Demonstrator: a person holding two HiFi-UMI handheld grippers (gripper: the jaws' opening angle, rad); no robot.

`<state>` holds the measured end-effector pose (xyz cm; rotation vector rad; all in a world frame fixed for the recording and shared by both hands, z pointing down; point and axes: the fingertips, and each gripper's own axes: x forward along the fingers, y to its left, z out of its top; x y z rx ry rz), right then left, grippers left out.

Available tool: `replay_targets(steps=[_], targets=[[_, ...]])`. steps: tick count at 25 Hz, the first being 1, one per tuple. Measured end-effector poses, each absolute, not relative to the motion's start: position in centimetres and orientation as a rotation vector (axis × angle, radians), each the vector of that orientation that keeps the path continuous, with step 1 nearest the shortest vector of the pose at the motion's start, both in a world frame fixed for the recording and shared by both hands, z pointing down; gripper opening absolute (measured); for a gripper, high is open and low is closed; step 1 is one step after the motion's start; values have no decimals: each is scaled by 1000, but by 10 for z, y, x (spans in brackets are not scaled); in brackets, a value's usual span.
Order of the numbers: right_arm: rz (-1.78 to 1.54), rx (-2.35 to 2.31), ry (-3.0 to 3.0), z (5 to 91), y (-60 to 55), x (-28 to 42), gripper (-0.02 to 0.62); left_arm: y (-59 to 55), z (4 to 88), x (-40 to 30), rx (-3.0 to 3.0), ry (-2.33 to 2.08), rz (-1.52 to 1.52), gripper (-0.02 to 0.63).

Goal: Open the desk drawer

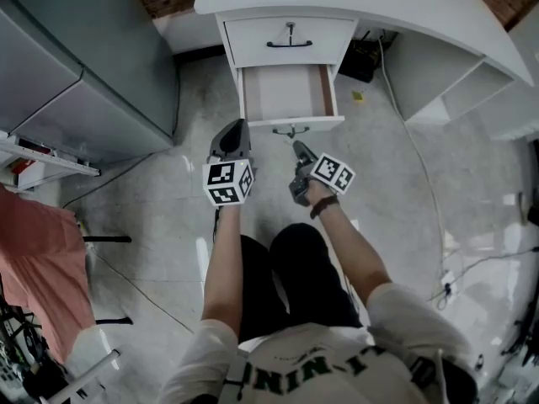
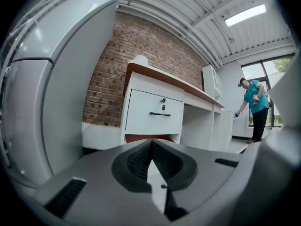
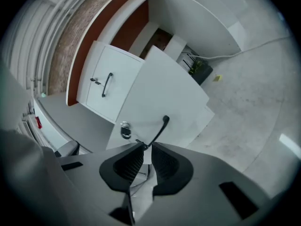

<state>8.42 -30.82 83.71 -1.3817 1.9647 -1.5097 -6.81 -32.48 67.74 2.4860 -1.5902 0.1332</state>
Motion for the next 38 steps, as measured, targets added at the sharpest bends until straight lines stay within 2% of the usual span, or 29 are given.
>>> replay_targets(steps=[7, 18, 25, 31, 38], targets=[[-1213, -1713, 2387, 709, -281, 104, 32, -303, 580, -73, 2420, -1583, 235, -3], [-577, -1928, 2567, 371, -269, 114, 8, -268, 311, -87, 2438, -1599, 222, -3], [-354, -1915, 2538, 198, -238, 101, 6, -229, 155, -107, 2482, -1713, 158, -3], [-127, -1920, 2535, 109, -201, 86, 5, -190, 79, -125, 2516, -1839, 118, -3], [-46, -1903, 2554, 83, -172, 74, 5, -153, 68, -134, 2519, -1858, 90, -3]])
